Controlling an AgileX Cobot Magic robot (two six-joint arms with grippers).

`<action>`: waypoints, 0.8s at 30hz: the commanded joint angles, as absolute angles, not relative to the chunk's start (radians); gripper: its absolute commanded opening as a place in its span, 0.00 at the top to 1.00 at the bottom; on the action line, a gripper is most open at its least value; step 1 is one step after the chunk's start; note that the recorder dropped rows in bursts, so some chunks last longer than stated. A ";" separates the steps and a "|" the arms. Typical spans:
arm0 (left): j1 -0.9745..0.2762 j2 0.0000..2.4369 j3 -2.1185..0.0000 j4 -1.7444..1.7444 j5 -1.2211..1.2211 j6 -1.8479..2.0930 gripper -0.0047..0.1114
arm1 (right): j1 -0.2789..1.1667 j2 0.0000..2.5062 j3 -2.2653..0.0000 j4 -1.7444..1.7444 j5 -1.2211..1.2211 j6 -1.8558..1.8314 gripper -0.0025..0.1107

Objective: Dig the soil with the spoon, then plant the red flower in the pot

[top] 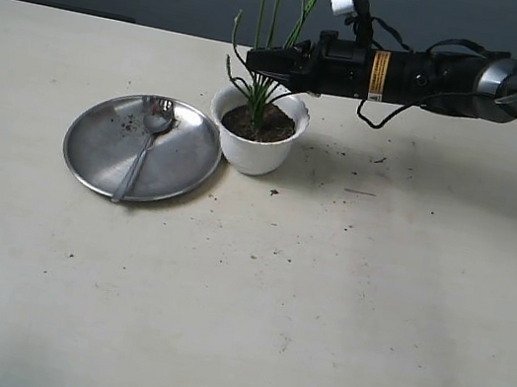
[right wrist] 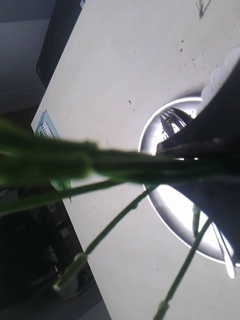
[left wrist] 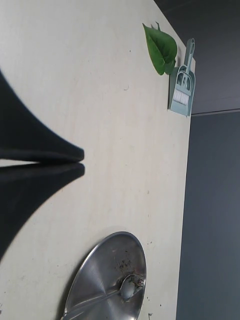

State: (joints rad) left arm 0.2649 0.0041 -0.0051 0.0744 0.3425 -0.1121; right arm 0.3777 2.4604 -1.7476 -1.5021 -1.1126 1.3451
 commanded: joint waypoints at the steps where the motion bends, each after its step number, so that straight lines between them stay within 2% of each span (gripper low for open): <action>1: 0.258 0.000 0.000 0.064 0.336 -0.112 0.96 | 0.389 2.517 -1.709 -1.691 -1.011 1.360 0.98; 24: 0.258 0.000 0.000 0.064 0.336 -0.112 0.96 | 0.389 2.517 -1.709 -1.700 -1.030 1.362 0.98</action>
State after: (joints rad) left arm 0.2649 0.0041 -0.0051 0.0744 0.3425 -0.1121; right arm 0.3777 2.4596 -1.7476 -1.4940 -1.1045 1.3451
